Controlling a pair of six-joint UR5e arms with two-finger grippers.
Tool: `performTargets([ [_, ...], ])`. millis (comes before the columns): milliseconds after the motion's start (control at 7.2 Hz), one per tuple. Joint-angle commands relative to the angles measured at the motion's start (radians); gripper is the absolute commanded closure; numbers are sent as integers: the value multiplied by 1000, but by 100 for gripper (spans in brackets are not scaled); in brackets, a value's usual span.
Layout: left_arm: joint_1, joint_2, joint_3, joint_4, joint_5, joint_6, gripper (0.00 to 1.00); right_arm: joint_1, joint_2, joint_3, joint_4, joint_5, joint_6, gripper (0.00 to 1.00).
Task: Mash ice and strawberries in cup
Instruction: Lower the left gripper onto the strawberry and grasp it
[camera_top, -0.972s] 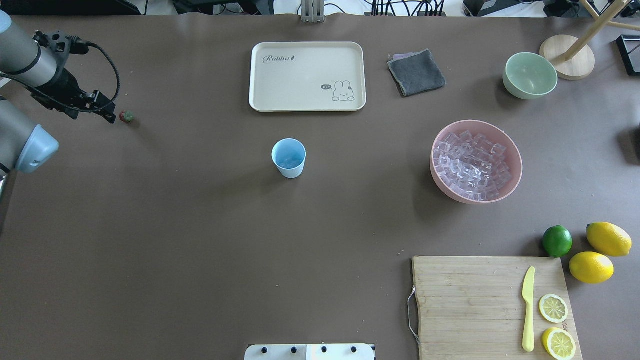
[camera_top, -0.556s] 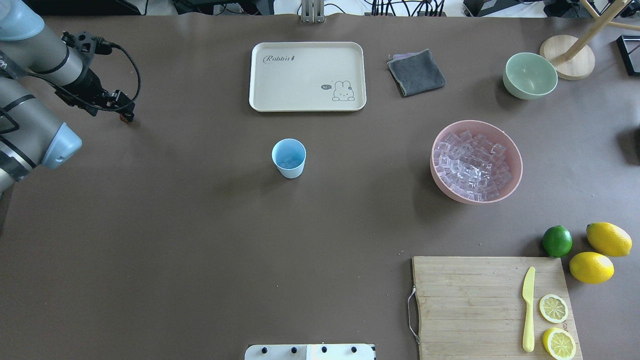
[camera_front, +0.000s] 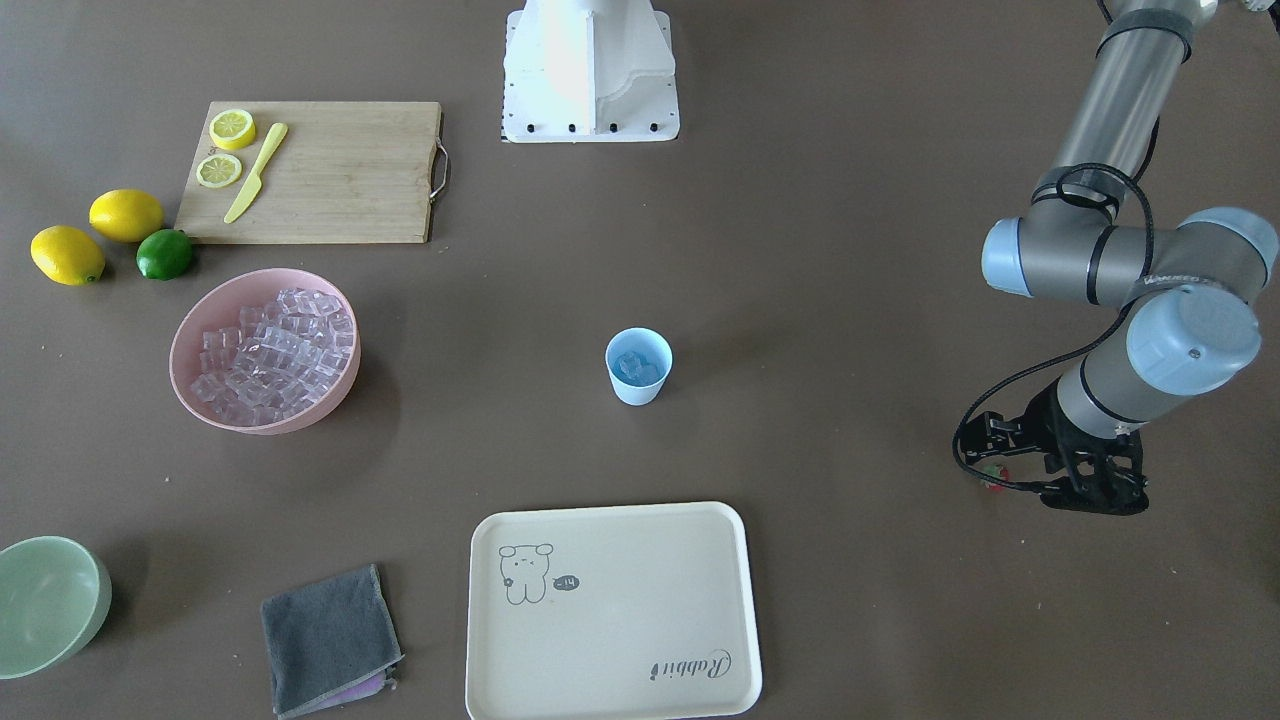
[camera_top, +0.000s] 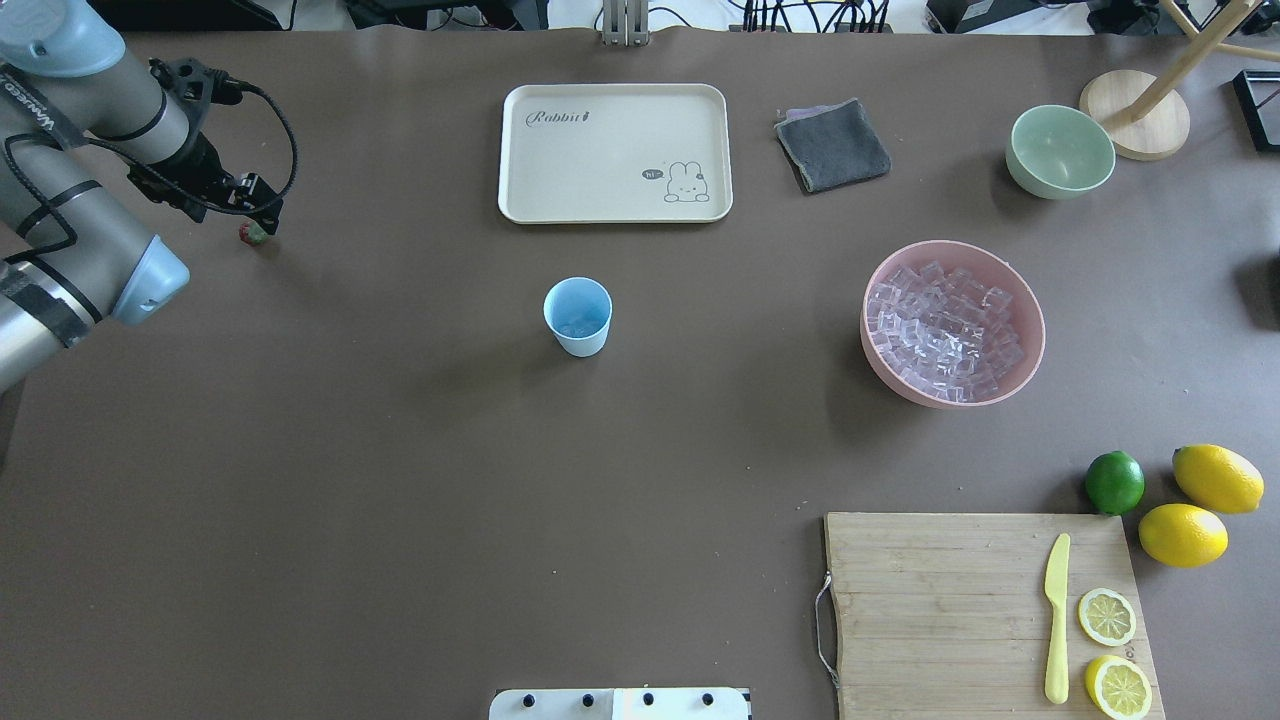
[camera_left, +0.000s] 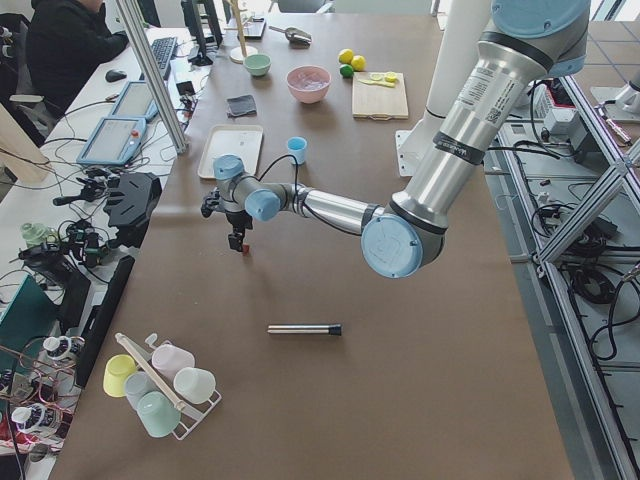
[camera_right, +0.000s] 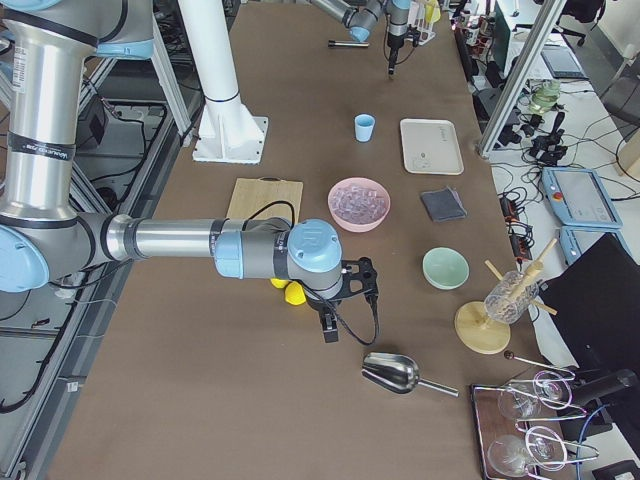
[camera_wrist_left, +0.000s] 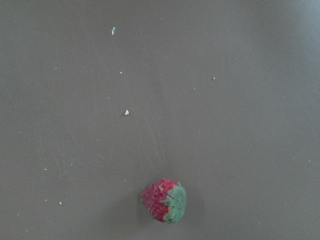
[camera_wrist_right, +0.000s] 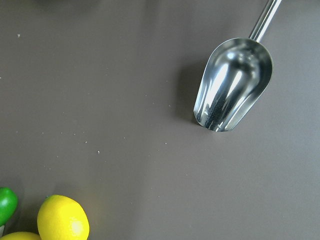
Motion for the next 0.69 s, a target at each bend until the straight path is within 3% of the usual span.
performTargets([
  [0,0,0,9,-14,2,0,6,5,-5,0,1,7,0,0],
  [556,12,-3,97,-117,16,-5,19,5,-5,0,1,7,-5,0],
])
